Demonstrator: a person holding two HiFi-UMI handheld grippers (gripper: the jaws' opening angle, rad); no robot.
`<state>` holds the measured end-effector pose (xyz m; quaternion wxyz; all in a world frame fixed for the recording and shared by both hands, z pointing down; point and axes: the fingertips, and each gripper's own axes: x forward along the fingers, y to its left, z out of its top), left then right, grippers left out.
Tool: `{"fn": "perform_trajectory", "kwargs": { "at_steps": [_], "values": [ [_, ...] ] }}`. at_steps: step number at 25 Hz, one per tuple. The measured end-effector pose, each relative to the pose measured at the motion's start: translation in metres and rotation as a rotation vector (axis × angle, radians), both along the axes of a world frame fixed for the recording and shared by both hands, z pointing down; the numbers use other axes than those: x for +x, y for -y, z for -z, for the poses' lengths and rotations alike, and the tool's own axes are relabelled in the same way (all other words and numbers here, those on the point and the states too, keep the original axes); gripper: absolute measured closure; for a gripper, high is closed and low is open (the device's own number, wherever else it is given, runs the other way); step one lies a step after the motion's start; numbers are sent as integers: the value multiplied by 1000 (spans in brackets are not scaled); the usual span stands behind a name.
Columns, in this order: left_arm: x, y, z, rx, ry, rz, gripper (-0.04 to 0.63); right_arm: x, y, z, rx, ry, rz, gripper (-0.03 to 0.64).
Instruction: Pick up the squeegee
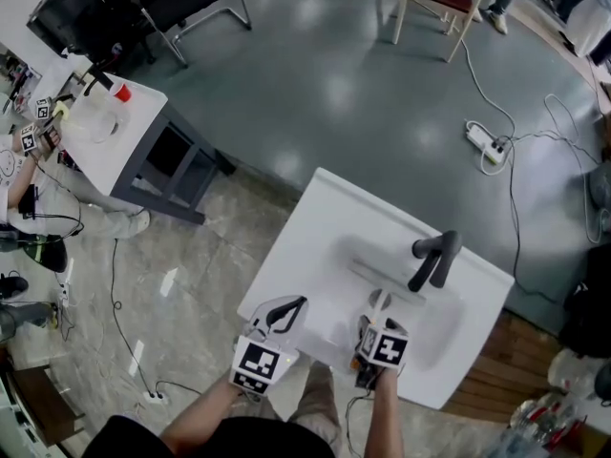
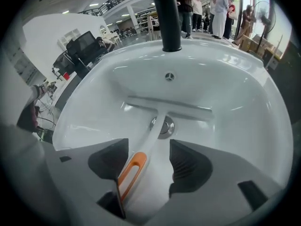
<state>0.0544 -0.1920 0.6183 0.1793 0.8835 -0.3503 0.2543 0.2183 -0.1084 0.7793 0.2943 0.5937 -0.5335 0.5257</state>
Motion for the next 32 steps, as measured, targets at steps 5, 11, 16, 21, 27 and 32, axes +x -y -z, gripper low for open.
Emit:
{"fn": "perform_trajectory", "kwargs": {
  "at_steps": [5, 11, 16, 21, 27, 32],
  "values": [
    [1, 7, -9, -16, 11, 20, 594, 6, 8, -12, -24, 14, 9, 344],
    [3, 14, -21, -34, 24, 48, 594, 9, 17, -31, -56, 26, 41, 356],
    [1, 18, -27, -49, 29, 68, 594, 8, 21, -39, -82, 46, 57, 378],
    [-4, 16, -35, -60, 36, 78, 594, -1, 24, -41, -78, 78, 77, 435],
    [-6, 15, -31, -58, 32, 78, 594, -3, 22, -40, -95, 77, 65, 453],
    [-7, 12, -24, -48, 26, 73, 594, 3, 20, -31, -93, 69, 34, 467]
  ]
}}
